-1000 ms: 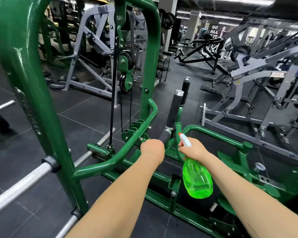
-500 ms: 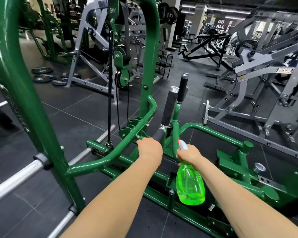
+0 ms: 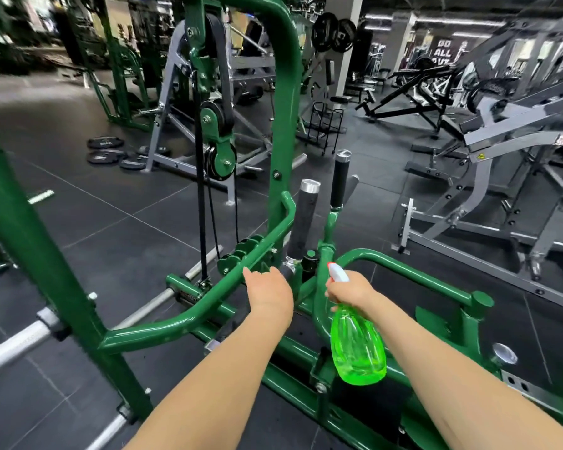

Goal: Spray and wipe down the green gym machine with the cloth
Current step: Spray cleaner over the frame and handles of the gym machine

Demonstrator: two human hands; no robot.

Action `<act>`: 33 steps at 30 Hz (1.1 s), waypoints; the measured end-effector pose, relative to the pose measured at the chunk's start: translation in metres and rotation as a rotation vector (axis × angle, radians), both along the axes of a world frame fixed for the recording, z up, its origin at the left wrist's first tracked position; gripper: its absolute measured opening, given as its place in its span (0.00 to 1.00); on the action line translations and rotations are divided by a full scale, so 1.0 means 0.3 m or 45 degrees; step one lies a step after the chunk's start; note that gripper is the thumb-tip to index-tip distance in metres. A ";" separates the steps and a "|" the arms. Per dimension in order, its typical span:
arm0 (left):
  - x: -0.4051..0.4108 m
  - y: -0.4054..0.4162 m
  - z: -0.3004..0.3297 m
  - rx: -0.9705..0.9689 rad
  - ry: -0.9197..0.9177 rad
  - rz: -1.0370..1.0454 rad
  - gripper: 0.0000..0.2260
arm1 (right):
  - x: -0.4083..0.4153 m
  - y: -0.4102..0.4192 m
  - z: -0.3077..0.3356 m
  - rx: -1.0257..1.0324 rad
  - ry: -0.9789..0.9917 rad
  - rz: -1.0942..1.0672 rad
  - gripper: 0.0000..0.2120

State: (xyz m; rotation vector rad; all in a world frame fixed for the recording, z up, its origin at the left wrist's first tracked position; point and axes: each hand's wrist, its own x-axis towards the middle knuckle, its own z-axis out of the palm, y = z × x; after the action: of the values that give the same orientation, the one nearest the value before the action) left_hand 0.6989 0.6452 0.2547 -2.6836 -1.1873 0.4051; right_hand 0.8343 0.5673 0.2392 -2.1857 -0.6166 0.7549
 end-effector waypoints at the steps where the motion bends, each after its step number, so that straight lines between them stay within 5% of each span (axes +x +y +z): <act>1: 0.012 -0.002 0.009 0.007 0.044 -0.026 0.29 | 0.015 0.008 0.000 -0.011 0.014 0.029 0.03; 5: 0.071 -0.008 0.022 -0.007 0.193 -0.051 0.14 | 0.048 0.036 0.007 -0.011 0.046 0.100 0.08; 14: 0.106 -0.008 -0.007 0.064 0.271 -0.034 0.20 | 0.091 0.095 0.007 -0.042 -0.017 0.122 0.11; 17: 0.087 -0.002 0.016 -0.006 0.112 -0.019 0.15 | 0.072 0.083 0.014 -0.028 0.091 0.157 0.03; 21: -0.008 0.070 0.043 -0.223 -0.311 0.076 0.06 | 0.005 0.058 0.052 -0.036 0.305 0.475 0.06; 27: -0.164 0.178 -0.034 -0.650 -0.511 0.169 0.33 | -0.091 0.057 0.117 -0.063 0.285 0.544 0.09; 33: -0.373 0.203 -0.028 -0.572 -0.523 0.223 0.24 | -0.272 0.086 0.194 0.000 0.393 0.388 0.08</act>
State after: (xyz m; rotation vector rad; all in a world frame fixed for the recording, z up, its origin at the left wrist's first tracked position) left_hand 0.5869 0.7060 0.2462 -3.1650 -1.6182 0.1564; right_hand 0.7526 0.5930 0.2975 -1.9406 -0.7944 1.2235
